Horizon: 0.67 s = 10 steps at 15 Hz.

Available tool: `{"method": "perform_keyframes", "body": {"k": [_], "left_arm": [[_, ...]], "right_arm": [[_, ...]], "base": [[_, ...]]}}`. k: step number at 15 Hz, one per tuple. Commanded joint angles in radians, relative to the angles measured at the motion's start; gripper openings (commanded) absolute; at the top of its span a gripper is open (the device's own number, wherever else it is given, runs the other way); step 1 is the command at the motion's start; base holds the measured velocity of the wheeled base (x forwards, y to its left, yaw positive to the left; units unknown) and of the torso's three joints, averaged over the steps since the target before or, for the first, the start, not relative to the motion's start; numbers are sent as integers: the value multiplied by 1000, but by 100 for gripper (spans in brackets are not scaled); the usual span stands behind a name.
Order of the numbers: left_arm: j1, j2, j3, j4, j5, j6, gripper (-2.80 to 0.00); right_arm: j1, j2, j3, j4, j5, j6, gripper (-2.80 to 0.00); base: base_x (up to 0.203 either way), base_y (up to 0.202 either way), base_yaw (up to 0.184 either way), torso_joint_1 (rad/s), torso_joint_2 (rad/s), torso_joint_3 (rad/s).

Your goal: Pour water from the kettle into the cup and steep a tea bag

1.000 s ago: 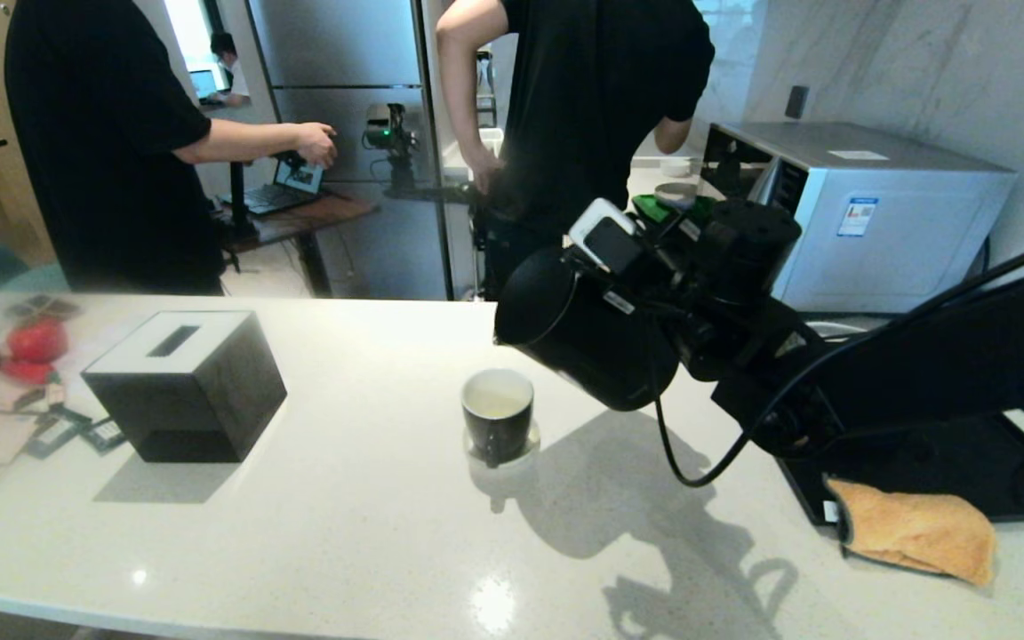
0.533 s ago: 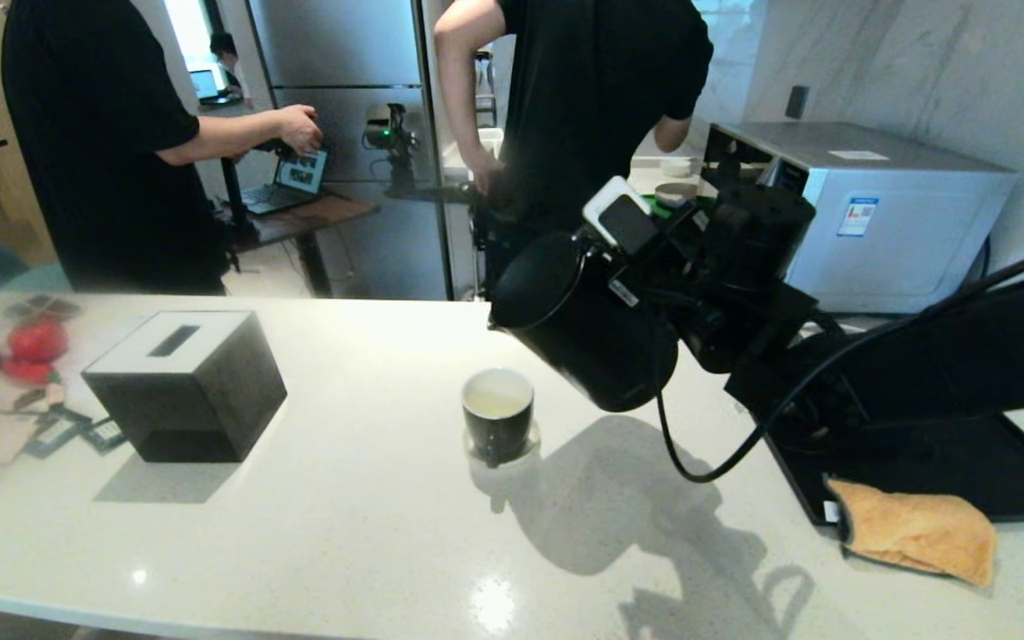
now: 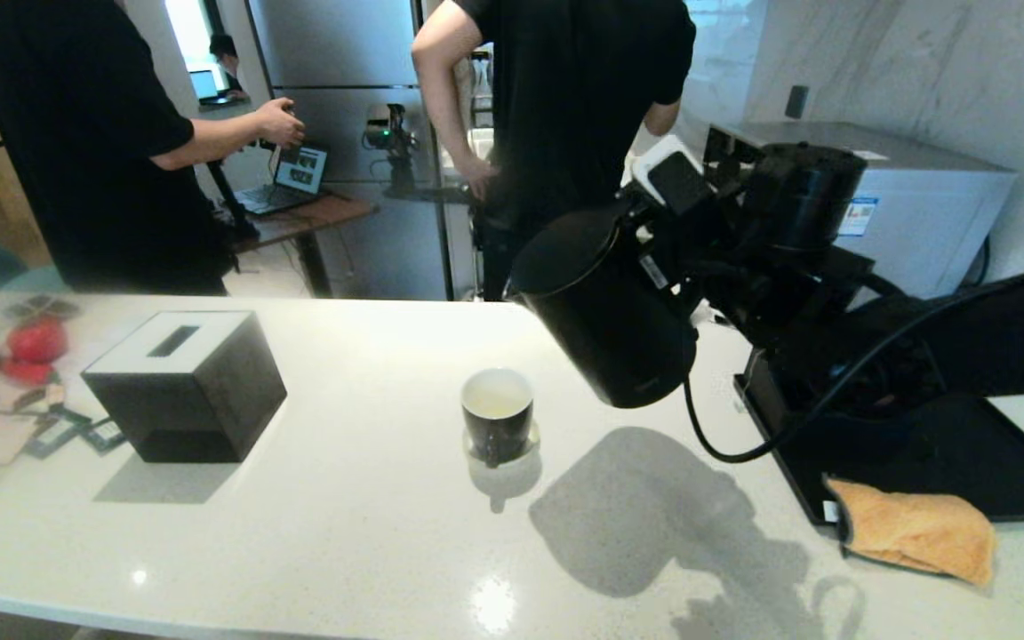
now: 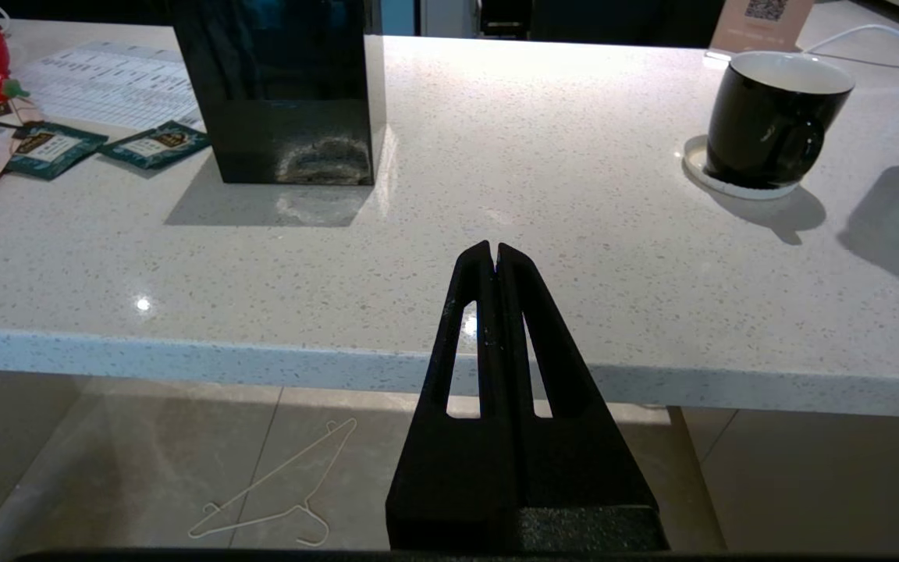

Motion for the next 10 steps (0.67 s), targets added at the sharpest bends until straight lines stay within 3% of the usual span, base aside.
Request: {"method": "perform_keyframes", "body": {"k": [1,10], "left_arm": [[0,1,0,0,1,0,-280],[0,1,0,0,1,-1,-280]], "right_arm": [[-33,-47,-14,27,-1,29,-280],[-185,-144,-24,174,1,280,-280]], "base": [[0,0,0,0,0,0],[0,0,0,0,0,0]]}}
